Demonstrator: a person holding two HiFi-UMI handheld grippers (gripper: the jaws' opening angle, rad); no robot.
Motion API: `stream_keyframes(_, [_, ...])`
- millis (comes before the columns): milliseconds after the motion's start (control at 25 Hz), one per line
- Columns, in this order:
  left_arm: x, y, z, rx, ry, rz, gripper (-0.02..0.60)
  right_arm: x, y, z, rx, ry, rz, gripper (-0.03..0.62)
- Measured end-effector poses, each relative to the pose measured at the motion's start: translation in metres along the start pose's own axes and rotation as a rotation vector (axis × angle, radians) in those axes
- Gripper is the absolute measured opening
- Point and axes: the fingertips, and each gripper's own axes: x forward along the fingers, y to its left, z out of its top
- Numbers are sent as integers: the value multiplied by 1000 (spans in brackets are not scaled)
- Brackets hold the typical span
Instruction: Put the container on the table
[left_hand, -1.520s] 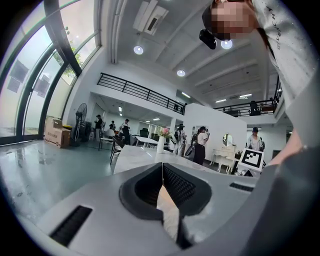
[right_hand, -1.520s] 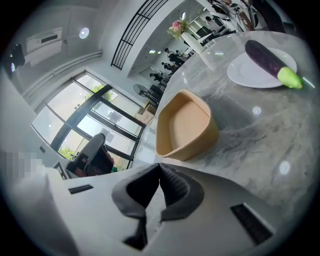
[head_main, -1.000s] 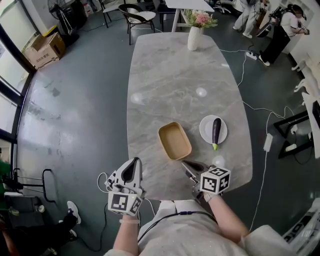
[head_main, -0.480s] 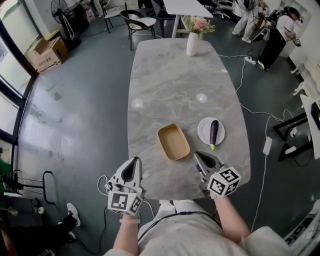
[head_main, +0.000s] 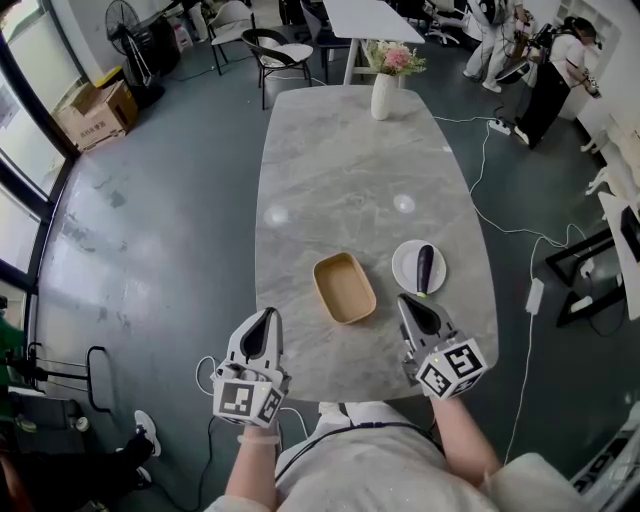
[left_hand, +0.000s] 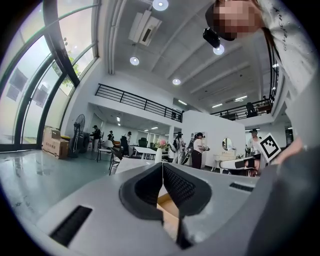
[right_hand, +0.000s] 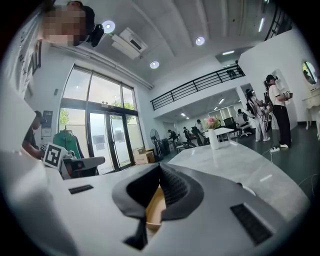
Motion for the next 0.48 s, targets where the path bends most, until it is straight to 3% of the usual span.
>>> stream_keyframes(480, [10, 0, 15, 24, -16, 3, 6, 2, -2, 23, -46, -46, -2, 6])
